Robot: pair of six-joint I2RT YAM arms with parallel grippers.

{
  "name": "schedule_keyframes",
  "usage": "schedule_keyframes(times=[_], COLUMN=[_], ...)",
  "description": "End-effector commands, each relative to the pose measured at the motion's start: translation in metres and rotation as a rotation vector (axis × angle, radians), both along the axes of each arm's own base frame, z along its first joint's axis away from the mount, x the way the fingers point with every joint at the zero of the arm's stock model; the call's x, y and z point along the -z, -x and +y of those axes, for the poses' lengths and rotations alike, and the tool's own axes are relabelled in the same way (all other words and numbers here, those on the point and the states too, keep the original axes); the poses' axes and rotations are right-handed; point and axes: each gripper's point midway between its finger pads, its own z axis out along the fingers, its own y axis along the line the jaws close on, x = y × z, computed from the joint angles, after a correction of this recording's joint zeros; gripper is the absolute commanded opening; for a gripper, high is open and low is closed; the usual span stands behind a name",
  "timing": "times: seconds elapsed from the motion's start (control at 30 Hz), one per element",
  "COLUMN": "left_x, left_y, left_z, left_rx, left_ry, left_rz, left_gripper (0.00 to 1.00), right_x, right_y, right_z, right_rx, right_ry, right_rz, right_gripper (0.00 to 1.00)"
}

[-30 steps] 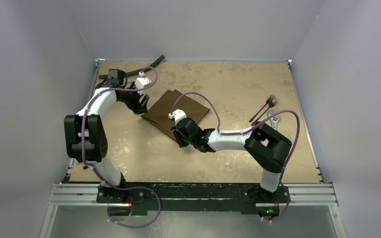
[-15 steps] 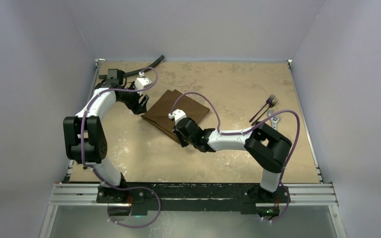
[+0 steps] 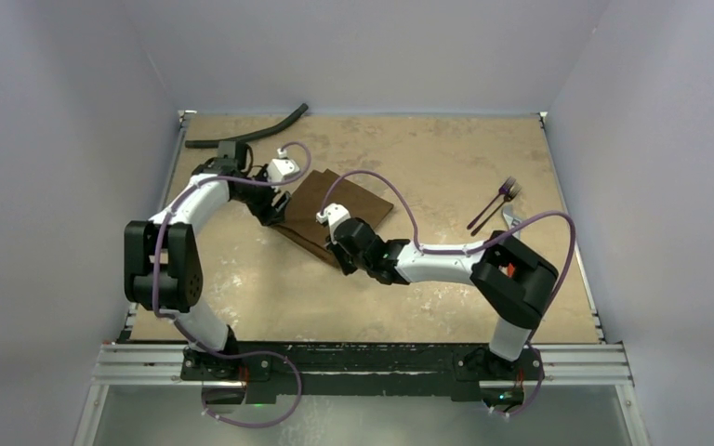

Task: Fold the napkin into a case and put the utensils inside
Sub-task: Smooth out the lower triangle-folded napkin at the center of the board.

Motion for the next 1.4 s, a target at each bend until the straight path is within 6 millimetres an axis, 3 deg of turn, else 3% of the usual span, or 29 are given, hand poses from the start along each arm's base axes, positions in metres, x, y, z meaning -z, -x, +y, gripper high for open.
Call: schedule_keyframes(times=[0.0, 0.2, 0.27, 0.43, 0.57, 0.73, 0.93, 1.0, 1.17, 1.37], left_x=[0.000, 0.016, 0.019, 0.021, 0.023, 0.028, 0.041, 0.049, 0.063, 0.074], left_y=[0.004, -0.004, -0.007, -0.014, -0.014, -0.015, -0.016, -0.016, -0.014, -0.007], left_z=[-0.017, -0.006, -0.002, -0.002, -0.004, -0.003, -0.002, 0.000, 0.001, 0.003], left_rx=[0.058, 0.068, 0.060, 0.036, 0.031, 0.023, 0.000, -0.015, -0.031, -0.024], left_ry=[0.001, -0.079, -0.103, -0.097, -0.086, -0.086, -0.088, -0.095, -0.095, -0.104], left_rz=[-0.084, -0.156, -0.169, -0.189, -0.180, -0.191, -0.171, -0.169, -0.140, -0.121], left_gripper=[0.65, 0.63, 0.62, 0.59, 0.58, 0.56, 0.55, 0.55, 0.54, 0.53], right_x=[-0.006, 0.008, 0.011, -0.001, -0.031, -0.072, -0.085, -0.084, -0.058, -0.003], right_y=[0.007, 0.012, 0.015, 0.017, 0.016, 0.010, -0.027, -0.028, -0.026, -0.019], right_z=[-0.004, -0.014, -0.017, -0.020, -0.015, -0.004, 0.004, 0.015, 0.031, 0.012], right_rx=[-0.036, -0.044, -0.053, -0.054, -0.056, -0.046, 0.051, 0.036, 0.044, 0.113], right_ry=[-0.002, 0.041, 0.055, 0.036, -0.025, -0.147, -0.280, -0.322, -0.332, -0.273], right_rz=[0.006, 0.026, 0.032, 0.028, 0.012, -0.012, 0.063, 0.104, 0.216, 0.382], right_gripper=[0.11, 0.18, 0.32, 0.49, 0.49, 0.42, 0.31, 0.29, 0.22, 0.15])
